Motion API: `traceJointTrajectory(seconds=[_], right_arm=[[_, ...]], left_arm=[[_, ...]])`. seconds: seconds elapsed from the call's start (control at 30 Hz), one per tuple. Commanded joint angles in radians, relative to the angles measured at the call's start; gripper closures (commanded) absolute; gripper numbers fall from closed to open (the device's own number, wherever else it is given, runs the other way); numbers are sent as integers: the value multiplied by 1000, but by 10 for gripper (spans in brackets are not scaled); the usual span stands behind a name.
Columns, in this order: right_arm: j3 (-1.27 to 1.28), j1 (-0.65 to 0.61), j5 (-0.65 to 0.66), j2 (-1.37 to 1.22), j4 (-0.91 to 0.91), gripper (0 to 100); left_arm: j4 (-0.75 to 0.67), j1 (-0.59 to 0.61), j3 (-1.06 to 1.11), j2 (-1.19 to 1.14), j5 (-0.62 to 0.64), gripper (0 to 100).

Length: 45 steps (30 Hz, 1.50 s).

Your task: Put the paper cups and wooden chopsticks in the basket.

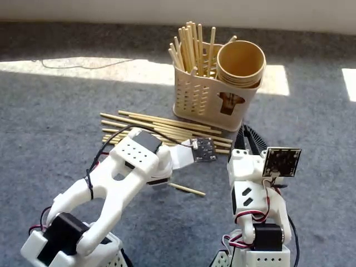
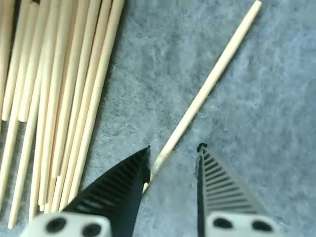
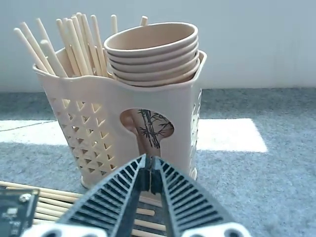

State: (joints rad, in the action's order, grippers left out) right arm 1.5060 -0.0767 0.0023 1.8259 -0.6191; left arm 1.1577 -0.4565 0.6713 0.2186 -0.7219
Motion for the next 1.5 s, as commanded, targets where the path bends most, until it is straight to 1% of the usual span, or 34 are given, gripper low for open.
traceJointTrajectory(seconds=[0.0,0.1,0.3,0.53,0.63,0.87,1.1,1.47], right_arm=[[-13,-8,18,8,28,971],[-10,-8,18,10,28,971],[-8,-7,18,10,28,971],[-8,-7,20,10,28,971],[-7,-7,20,10,28,971],[-7,-7,20,10,28,971],[-7,-5,20,10,28,971],[-7,-5,20,10,30,971]], left_arm=[[-52,5,-56,-62,-21,842],[-61,5,-90,-171,-60,843],[-72,16,-193,-344,-60,851],[-57,16,-236,-397,-58,988],[17,13,-243,-395,-57,994],[160,16,-232,-288,-57,994],[270,24,-232,-137,-57,994],[292,156,-239,59,-54,994]])
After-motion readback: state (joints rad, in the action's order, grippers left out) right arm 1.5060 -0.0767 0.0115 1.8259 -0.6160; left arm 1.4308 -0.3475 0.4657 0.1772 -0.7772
